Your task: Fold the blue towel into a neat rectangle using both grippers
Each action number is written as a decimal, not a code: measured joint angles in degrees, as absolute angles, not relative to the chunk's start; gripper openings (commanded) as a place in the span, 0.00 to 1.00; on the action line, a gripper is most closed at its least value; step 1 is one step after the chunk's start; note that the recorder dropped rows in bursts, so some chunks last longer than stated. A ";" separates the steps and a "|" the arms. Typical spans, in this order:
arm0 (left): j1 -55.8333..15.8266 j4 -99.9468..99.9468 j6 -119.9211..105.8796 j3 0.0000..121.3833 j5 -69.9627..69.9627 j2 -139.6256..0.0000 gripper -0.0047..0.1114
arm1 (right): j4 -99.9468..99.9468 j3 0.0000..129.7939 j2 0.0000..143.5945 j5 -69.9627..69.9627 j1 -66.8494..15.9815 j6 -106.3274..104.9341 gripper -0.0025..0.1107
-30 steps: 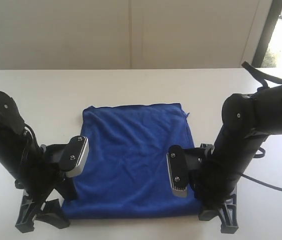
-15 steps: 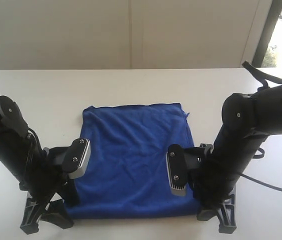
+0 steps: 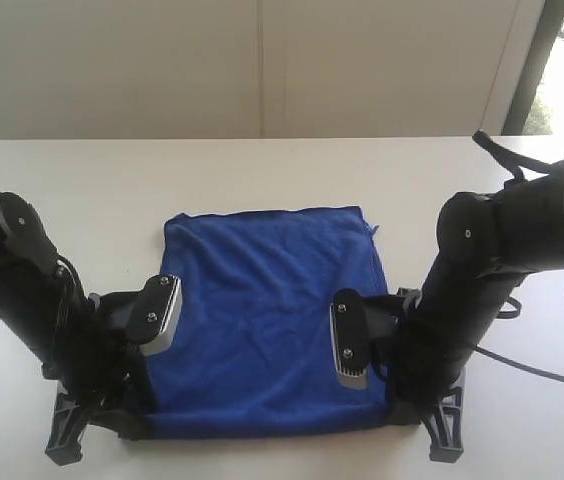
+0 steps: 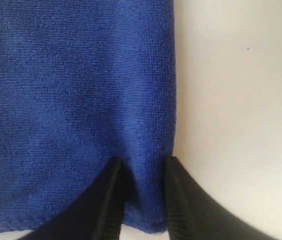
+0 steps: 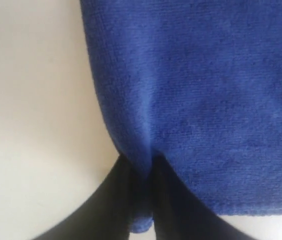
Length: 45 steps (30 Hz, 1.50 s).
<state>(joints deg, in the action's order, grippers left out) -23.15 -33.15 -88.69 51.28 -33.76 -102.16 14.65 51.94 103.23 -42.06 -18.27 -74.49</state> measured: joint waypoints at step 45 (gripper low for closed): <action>-23.15 -31.70 -83.60 51.18 -22.17 -87.13 0.04 | 3.28 51.56 84.82 -34.85 -18.27 -45.58 0.02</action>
<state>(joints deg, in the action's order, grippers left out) -23.15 -31.70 -83.60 51.18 -22.17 -87.13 3.28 51.56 84.82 -34.85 -18.27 -45.58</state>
